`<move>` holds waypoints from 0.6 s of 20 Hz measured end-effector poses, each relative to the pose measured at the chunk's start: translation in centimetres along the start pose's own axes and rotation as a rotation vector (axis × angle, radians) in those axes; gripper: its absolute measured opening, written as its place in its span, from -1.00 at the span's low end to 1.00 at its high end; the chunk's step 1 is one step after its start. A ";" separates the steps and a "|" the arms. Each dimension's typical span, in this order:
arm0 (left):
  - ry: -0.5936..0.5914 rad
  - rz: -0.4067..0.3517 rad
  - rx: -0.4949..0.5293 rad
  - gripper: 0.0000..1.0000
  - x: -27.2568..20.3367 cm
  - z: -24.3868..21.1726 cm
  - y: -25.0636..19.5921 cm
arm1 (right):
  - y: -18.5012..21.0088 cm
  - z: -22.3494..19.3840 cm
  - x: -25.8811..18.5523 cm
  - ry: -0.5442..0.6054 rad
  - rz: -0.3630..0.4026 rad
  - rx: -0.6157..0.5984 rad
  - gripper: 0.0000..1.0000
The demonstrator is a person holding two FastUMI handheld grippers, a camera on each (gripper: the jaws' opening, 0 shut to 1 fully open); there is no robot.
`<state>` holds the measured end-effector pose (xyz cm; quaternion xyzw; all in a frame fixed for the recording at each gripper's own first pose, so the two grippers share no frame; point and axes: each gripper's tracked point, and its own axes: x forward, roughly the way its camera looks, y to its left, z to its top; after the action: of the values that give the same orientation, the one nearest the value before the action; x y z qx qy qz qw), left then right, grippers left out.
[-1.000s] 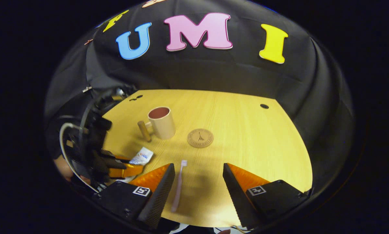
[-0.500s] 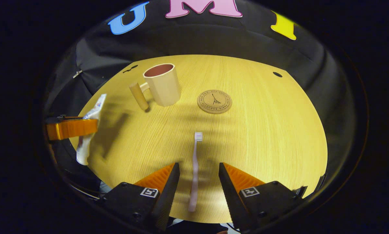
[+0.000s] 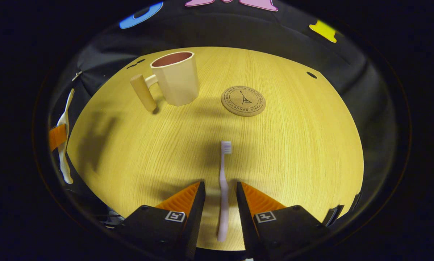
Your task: Put the toothbrush and toothpaste on the desktop into the cup, then pick up the cup and place it on the coaster on the desktop.
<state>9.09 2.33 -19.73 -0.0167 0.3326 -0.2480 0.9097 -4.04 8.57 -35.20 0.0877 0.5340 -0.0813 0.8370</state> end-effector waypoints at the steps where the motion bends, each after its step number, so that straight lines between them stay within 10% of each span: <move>1: -0.006 0.000 -0.005 -0.58 -0.4 -0.1 0.0 | 0.1 0.2 0.1 0.000 0.004 0.007 0.08; 12: -0.074 0.010 -0.051 -0.58 -3.6 0.6 -1.0 | -0.2 0.1 0.2 0.040 0.024 0.055 -0.79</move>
<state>6.60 3.03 -16.90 -0.0473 0.3048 -0.2341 0.9220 -3.94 8.36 -35.35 0.1187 0.5472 -0.0838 0.8243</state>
